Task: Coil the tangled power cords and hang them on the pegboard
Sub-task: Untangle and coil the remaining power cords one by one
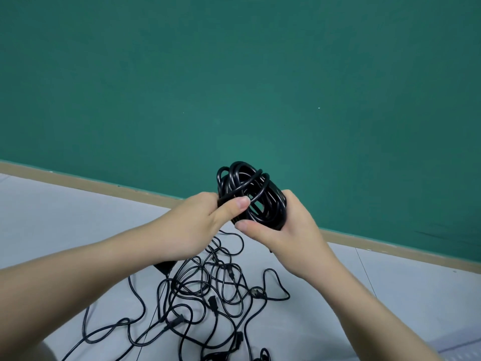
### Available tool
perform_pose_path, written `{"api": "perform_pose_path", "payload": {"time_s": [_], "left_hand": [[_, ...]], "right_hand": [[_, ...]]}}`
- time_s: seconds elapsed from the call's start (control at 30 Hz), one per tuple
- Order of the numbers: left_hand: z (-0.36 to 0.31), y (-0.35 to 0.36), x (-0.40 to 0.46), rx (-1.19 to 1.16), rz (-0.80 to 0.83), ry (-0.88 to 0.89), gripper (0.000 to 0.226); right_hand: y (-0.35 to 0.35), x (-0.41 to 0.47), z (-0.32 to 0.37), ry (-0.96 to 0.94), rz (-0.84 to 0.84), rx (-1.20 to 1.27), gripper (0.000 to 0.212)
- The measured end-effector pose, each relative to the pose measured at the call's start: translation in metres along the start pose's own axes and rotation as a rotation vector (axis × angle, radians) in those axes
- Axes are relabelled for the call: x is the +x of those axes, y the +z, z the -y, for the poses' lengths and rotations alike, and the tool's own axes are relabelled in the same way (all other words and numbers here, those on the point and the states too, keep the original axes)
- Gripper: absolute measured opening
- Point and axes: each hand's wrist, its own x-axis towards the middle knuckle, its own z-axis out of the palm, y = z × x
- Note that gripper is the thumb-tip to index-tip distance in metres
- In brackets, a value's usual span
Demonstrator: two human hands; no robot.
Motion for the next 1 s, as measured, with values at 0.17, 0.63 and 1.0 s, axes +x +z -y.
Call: {"api": "perform_pose_path", "payload": {"time_s": [0.17,0.63,1.0], "left_hand": [[0.004,0.009,0.009,0.028,-0.153,-0.09,0.069],[0.011,-0.017,0.013,-0.354,-0.01,-0.069,0.071],[0.001,-0.012,0.005,-0.188,-0.005,0.087,0.07]], "right_hand": [[0.019,-0.005,0.007,-0.041,-0.166,-0.083,0.05],[-0.012,-0.005,0.013,0.057,0.176,0.15,0.036],[-0.003,-0.007,0.012,0.071,0.446,0.65,0.02]]}}
